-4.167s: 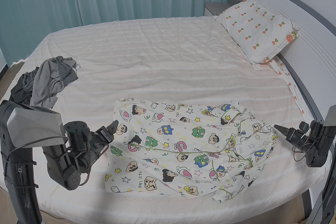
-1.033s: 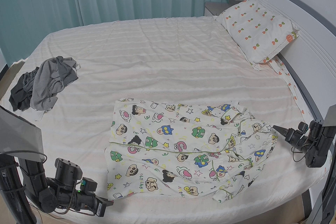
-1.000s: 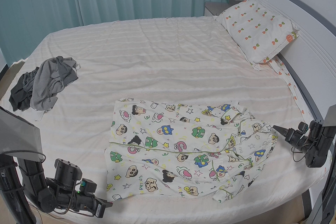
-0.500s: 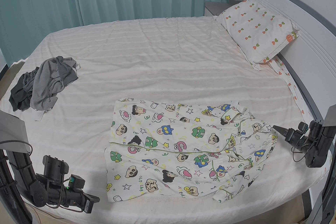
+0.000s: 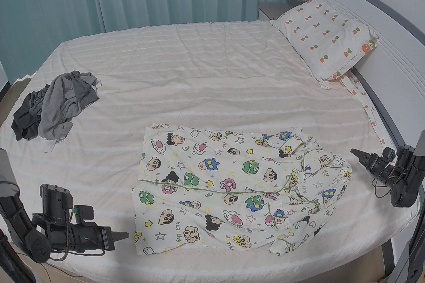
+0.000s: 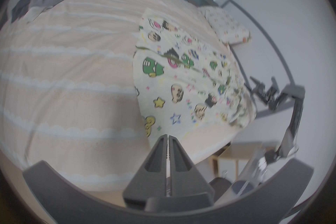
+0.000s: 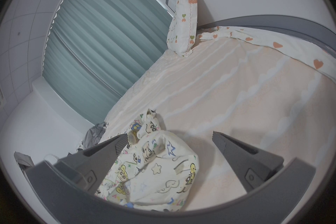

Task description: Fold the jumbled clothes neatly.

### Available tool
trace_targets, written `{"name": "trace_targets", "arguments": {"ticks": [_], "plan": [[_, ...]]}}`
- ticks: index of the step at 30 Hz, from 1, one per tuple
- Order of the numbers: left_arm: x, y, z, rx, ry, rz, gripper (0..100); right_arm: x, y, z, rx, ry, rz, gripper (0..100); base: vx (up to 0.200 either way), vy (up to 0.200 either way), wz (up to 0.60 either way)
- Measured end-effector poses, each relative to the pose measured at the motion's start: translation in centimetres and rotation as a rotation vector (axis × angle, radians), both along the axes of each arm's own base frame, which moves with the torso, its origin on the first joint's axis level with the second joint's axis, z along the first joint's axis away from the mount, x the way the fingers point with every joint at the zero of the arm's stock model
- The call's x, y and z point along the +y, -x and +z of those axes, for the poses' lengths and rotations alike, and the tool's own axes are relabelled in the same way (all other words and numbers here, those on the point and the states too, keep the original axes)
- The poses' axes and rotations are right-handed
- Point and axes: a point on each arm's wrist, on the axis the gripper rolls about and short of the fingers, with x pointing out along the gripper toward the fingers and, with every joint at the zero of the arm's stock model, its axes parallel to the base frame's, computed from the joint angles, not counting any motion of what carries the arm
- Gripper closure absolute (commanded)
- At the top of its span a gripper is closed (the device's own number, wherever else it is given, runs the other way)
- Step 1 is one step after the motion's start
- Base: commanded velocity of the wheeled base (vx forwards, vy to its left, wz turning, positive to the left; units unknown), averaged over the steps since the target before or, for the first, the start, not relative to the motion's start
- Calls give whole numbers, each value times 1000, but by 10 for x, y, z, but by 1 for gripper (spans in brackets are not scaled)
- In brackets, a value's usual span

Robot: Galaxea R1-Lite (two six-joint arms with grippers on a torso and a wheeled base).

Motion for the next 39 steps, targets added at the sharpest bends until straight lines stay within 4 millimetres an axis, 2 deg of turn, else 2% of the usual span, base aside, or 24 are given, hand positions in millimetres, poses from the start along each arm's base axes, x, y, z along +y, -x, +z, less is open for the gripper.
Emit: {"name": "trace_targets", "arguments": {"ticks": [4,8,13,19,25,29,33,39], "plan": [[-1,3,16,-32,92,57,100,0,1,7,-10,-12,-2,0,0,0,0],[-4,7,27,-80,120,42,100,2,2,11,-13,-19,3,0,50,0,0],[-8,10,31,-104,126,18,100,5,2,14,-19,-17,12,0,200,0,0],[-9,11,33,-113,127,11,100,20,-5,15,-10,-22,60,0,0,0,0],[-10,11,33,-108,126,9,100,42,-21,21,-16,-35,125,0,0,0,0],[-10,11,33,-108,125,9,100,58,-29,26,17,-123,159,0,0,0,0],[-10,11,32,-106,124,10,100,86,-34,30,57,-208,216,0,0,0,0],[-10,11,31,-99,121,12,100,124,-41,25,84,-211,240,0,0,0,0]]}}
